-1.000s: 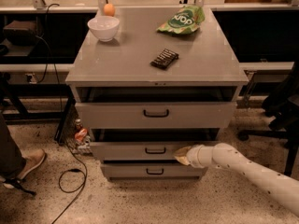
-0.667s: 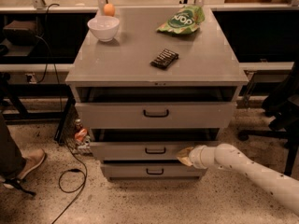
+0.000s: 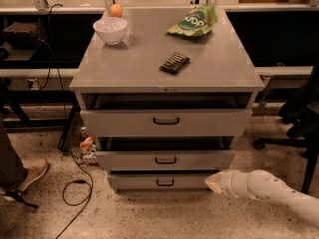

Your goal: Close middle drawer

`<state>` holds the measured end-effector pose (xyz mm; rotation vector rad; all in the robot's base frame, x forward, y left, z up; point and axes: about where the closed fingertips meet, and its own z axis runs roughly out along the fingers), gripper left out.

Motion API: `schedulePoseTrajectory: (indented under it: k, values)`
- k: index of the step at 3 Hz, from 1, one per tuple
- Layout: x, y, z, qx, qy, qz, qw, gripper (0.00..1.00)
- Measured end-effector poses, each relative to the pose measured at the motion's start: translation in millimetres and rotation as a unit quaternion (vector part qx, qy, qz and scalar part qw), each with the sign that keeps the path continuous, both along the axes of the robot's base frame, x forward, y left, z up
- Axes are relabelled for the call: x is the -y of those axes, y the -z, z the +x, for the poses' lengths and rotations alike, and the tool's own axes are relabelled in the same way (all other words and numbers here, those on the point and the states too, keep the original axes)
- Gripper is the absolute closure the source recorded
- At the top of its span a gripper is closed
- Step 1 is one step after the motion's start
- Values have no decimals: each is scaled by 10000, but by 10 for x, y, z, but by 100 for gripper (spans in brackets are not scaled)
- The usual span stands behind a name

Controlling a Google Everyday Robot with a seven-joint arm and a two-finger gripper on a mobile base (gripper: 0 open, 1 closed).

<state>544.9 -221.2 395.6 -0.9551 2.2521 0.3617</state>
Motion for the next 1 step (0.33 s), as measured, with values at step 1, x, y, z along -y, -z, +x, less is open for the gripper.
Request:
schedulePoseTrajectory:
  k: [1]
  values:
    - [101, -8, -194, -158, 141, 30, 9998, 100]
